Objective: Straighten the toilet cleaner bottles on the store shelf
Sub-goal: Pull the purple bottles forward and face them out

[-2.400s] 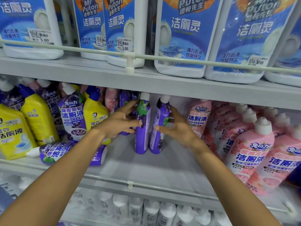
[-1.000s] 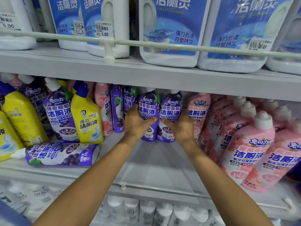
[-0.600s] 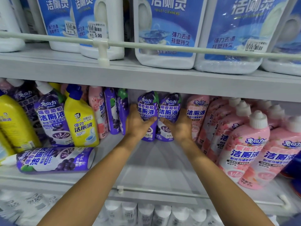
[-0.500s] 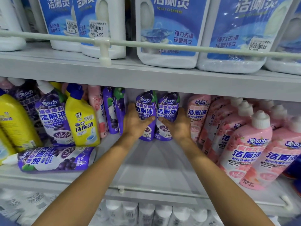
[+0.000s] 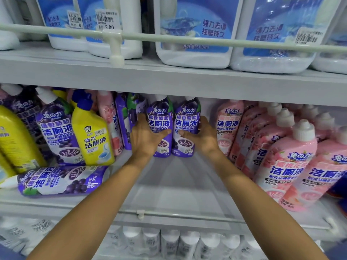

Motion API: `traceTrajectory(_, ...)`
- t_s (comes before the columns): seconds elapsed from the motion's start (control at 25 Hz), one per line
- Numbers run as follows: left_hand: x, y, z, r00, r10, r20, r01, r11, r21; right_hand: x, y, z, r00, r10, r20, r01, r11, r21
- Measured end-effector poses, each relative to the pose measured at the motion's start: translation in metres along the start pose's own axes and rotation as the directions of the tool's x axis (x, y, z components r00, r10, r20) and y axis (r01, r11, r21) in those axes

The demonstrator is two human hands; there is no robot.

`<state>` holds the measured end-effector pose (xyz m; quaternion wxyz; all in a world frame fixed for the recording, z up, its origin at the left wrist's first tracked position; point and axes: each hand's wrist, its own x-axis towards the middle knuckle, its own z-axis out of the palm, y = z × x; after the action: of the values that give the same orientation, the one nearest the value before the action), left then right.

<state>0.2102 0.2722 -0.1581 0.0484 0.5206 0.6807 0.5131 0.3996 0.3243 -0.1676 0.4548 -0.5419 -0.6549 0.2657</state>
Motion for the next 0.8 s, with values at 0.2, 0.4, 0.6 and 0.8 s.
traceTrajectory(0.2,0.002,0.000,0.005,1.000,-0.005,-0.015,0.005,1.000,0.006,-0.001,-0.001,-0.003,1.000,0.008,0.029,-0.007,1.000,-0.016)
traceTrajectory(0.4,0.002,-0.001,0.005,1.000,-0.024,0.006,0.025,0.997,-0.074,-0.002,0.001,-0.001,1.000,-0.007,0.005,0.007,1.000,0.008)
traceTrajectory(0.6,0.000,-0.009,0.006,1.000,-0.005,0.026,0.010,0.986,-0.167,-0.005,0.000,0.000,1.000,-0.017,-0.011,0.018,1.000,0.009)
traceTrajectory(0.8,0.004,-0.014,-0.002,0.996,-0.016,0.087,0.038,0.965,-0.259,-0.008,-0.003,-0.007,0.999,0.005,0.037,-0.006,1.000,0.028)
